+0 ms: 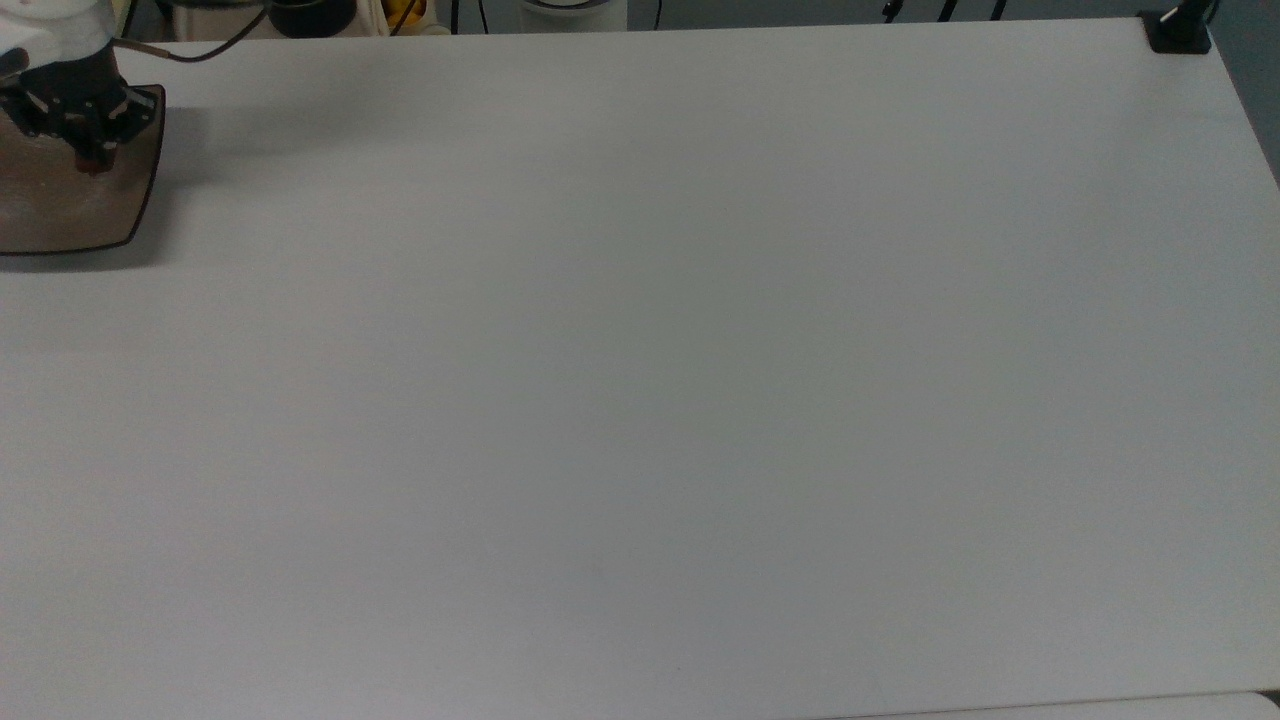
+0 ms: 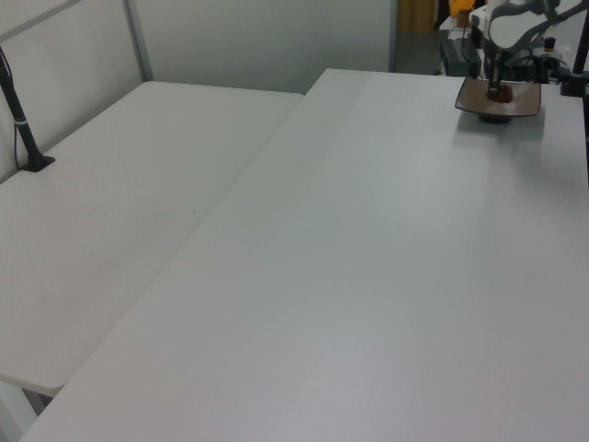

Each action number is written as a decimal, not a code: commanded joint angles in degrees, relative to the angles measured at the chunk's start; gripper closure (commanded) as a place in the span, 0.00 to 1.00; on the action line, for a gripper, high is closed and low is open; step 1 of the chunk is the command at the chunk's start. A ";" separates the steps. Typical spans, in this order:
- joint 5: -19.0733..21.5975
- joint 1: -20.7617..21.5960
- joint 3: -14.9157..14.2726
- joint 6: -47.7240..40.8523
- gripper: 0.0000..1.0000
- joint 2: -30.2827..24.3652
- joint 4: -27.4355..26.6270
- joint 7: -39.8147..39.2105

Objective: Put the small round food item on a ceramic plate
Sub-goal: 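Lower the item onto the plate and open the gripper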

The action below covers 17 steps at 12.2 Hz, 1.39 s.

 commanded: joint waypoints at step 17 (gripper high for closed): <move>6.05 -4.21 -0.49 8.44 0.00 7.12 5.71 -4.95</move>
